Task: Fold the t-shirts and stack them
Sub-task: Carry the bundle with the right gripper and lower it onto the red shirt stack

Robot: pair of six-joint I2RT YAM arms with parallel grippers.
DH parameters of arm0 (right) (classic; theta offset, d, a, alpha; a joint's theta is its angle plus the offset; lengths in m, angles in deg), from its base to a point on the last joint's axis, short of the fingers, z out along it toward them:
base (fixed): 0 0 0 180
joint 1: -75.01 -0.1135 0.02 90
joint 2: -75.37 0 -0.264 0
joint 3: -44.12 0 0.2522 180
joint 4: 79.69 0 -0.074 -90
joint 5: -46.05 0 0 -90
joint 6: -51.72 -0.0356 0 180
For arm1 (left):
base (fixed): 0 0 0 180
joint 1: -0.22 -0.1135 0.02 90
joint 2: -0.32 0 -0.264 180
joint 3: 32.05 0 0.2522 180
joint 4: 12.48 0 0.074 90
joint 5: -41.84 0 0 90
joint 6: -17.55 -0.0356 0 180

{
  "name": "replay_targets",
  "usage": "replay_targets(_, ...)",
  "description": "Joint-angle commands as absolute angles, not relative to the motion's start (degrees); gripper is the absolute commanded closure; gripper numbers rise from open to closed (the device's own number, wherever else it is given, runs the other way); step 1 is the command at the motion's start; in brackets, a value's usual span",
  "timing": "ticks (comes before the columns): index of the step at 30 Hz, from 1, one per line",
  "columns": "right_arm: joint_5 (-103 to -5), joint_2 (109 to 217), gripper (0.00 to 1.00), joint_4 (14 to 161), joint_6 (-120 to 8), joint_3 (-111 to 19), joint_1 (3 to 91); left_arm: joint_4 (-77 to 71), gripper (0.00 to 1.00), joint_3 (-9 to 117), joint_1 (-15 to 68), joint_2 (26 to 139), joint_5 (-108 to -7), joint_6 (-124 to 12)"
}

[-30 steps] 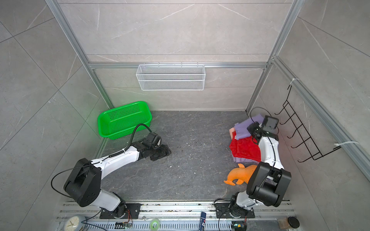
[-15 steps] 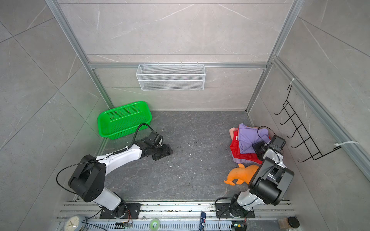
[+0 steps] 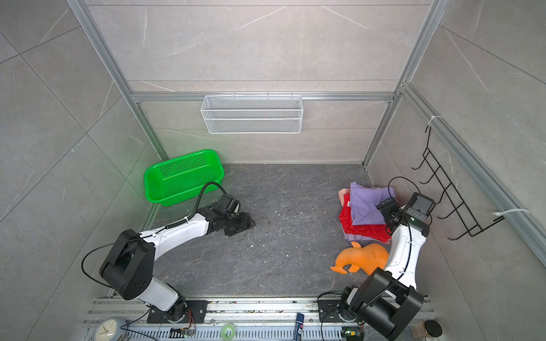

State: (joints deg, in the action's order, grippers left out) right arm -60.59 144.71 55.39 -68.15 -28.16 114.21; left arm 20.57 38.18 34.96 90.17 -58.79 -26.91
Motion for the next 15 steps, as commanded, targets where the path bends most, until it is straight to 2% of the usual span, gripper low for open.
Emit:
replay_targets(1, -61.5, 142.11, 0.16, 52.54, -69.58, -28.15, 114.37, 20.17, 0.27, 38.98, 34.97, 87.86, -58.08, -28.03)
replay_targets(7, -69.87, 144.81, 0.28, 61.89, -70.27, -27.62, 114.27, 19.53, 0.27, 39.51, 34.95, 89.0, -58.73, -28.45)
replay_targets(15, -72.6, 154.07, 0.31, 71.23, -68.2, -27.06, 112.79, 17.48, 0.27, 38.89, 35.02, 88.03, -59.26, -29.21)
